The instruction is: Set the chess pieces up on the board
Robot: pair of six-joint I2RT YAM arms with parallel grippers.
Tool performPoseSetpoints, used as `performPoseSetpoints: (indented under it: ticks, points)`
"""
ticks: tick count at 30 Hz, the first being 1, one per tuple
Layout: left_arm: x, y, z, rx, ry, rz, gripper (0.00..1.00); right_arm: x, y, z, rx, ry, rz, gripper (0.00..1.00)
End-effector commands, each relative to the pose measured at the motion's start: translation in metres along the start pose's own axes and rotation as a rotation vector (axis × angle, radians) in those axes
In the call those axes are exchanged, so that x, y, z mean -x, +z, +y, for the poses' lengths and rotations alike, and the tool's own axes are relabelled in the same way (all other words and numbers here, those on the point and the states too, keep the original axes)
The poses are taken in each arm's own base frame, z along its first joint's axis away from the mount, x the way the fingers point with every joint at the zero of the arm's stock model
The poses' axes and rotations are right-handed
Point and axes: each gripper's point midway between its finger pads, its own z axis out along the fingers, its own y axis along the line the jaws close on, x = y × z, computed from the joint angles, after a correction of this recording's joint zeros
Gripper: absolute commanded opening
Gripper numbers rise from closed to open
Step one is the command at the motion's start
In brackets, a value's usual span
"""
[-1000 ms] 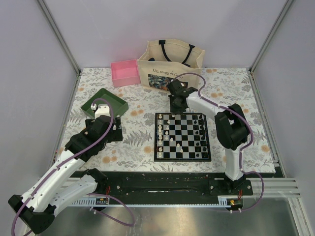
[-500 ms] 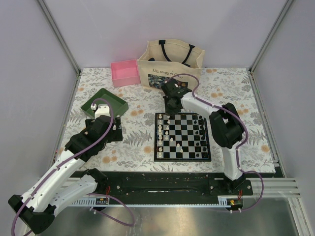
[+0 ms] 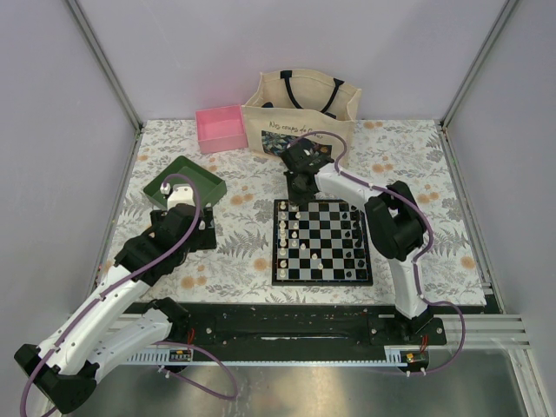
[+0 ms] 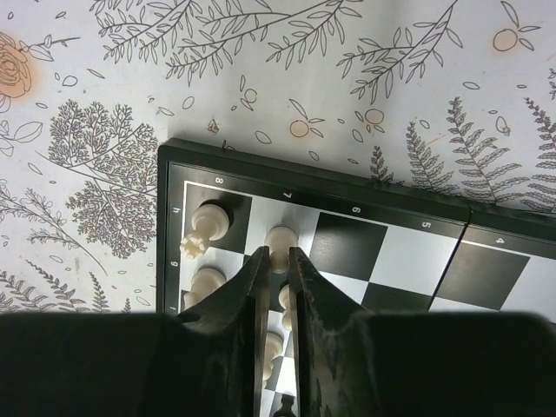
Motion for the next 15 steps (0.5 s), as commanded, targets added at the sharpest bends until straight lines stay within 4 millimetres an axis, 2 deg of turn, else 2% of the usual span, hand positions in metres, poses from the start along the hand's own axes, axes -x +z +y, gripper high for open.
performPoseSetpoints:
  ticks: [1,9,15]
  points:
    - [0.015,-0.003,0.000,0.001,-0.035,-0.047,0.99,0.009,-0.005,0.016,0.034,-0.002,-0.023,0.23]
    - [0.015,-0.004,0.000,0.000,-0.038,-0.049,0.99,0.015,-0.016,0.019,0.048,-0.010,-0.035,0.35]
    - [0.015,-0.004,0.000,-0.002,-0.037,-0.050,0.99,0.032,-0.044,0.015,0.038,-0.047,-0.107,0.38]
